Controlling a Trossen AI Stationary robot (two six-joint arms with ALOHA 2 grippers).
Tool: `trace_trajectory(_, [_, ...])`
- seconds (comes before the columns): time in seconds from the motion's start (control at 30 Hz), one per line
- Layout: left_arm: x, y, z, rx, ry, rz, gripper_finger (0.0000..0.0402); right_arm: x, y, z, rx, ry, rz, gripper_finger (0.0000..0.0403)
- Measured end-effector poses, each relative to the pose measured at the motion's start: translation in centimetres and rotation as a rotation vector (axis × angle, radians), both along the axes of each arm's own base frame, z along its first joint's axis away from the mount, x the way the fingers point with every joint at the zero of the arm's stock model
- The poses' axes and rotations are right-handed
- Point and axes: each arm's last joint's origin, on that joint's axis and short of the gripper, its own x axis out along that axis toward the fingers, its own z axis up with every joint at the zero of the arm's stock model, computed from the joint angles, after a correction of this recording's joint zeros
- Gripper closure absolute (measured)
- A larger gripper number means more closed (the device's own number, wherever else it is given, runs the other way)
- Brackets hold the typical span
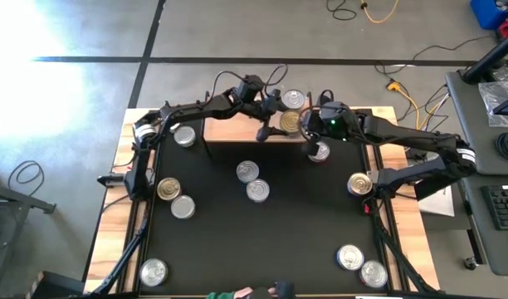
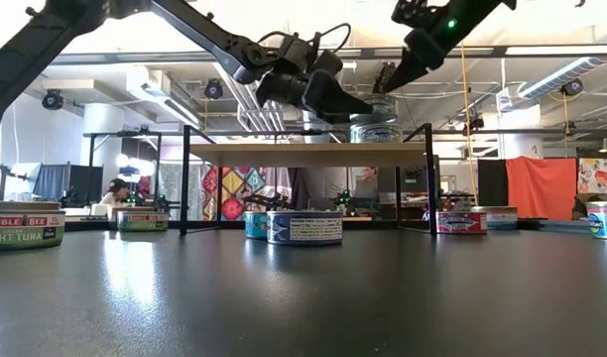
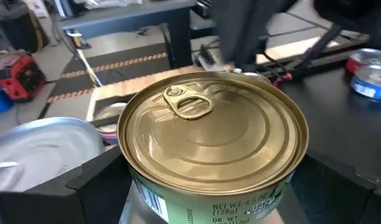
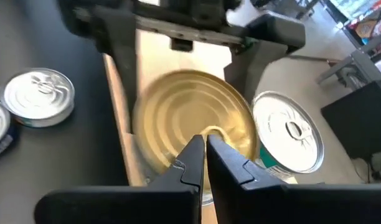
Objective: Stack canned seafood by type on shelf
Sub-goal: Stack the green tuna can on top of the green tuna can on the shelf
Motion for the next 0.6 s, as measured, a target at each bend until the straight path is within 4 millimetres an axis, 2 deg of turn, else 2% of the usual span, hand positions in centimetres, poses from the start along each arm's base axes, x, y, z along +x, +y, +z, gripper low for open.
trace_trajectory(0.33, [0.0, 0.0, 0.0, 0.016, -0.007, -0.016, 0.0045, 1.5, -1.2, -1.0, -0.040, 0.016, 0.004, 0.0390])
trace_trajectory(0.6, [0.3, 0.1, 0.0, 0.041, -0.021, 0.026, 0.0045, 1.2, -1.7, -0.8, -0.061, 0.025, 0.001, 0.0390])
